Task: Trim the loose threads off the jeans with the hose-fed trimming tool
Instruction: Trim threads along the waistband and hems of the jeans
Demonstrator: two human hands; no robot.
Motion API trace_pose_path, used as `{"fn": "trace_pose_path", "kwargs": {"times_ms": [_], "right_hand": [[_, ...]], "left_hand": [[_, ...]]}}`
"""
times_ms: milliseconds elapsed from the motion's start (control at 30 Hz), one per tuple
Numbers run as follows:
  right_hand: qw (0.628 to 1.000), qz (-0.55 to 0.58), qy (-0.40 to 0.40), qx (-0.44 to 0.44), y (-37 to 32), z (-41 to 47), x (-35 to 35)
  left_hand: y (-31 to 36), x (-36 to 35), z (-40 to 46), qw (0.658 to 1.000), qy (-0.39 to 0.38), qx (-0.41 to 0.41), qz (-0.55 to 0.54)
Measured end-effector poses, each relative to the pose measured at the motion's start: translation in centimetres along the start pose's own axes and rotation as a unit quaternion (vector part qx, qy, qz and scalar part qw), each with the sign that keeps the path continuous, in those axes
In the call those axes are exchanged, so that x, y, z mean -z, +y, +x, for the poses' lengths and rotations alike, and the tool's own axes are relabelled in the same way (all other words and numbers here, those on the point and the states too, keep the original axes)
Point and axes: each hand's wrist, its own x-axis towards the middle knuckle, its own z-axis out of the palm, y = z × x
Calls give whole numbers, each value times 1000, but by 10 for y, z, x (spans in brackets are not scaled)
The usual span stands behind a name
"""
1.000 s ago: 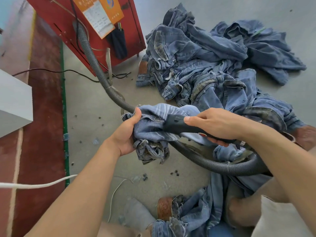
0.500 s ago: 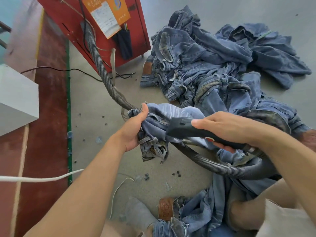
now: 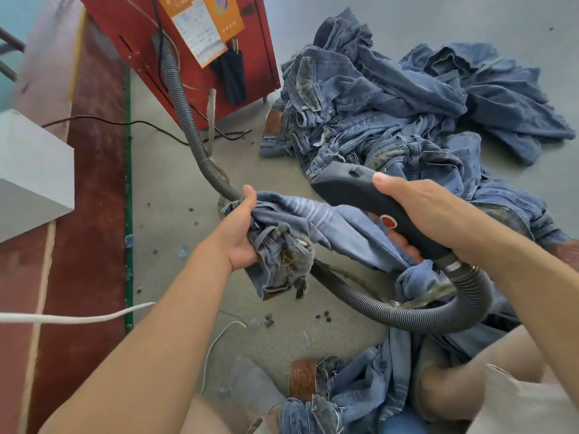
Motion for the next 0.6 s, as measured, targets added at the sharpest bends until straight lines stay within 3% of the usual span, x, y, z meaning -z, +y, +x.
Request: {"fn": "trace_pose_path", "kwargs": {"times_ms": [100, 200, 300, 433, 467, 600], "right_hand": [[1000, 14, 14, -11, 0, 0, 5], [1000, 2, 14, -9, 2, 0, 6], [1000, -16, 13, 0, 4, 1, 4], [999, -46, 5, 18, 5, 1, 0], [999, -50, 1, 23, 5, 1, -1], [998, -63, -11, 21, 7, 3, -5]], "left_hand": [[-2, 5, 1, 998, 33, 18, -55], [-10, 10, 5, 996, 78, 21, -37], [-19, 13, 10, 987, 146, 31, 56], [-22, 24, 20, 938, 246, 47, 239], [-26, 27, 21, 942, 244, 64, 223], [-44, 37, 27, 970, 213, 113, -25]]}}
